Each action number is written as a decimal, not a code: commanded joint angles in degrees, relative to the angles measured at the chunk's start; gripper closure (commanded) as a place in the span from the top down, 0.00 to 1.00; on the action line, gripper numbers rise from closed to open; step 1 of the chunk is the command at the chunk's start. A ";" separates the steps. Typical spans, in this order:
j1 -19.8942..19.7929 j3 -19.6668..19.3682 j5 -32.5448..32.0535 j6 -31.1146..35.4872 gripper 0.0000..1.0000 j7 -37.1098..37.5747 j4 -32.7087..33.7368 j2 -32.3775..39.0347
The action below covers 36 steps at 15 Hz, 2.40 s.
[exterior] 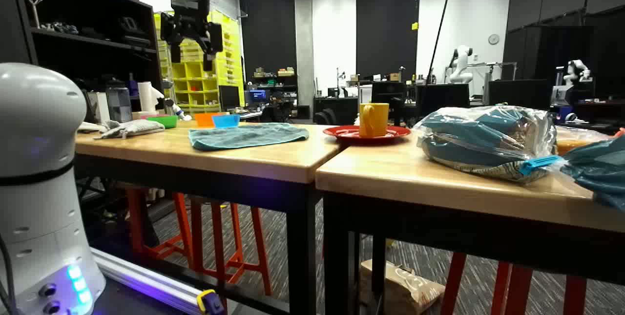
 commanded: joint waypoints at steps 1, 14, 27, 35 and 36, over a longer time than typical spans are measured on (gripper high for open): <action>-1.06 0.66 0.65 -0.12 1.00 -0.72 0.16 0.34; -1.07 0.65 0.65 -0.10 1.00 -0.72 0.16 0.34; -1.82 -5.07 0.09 10.75 1.00 -6.92 0.65 9.72; -4.00 -5.69 1.18 15.51 1.00 -6.94 0.95 18.56; -4.13 -5.66 1.33 16.62 1.00 -7.02 0.80 19.64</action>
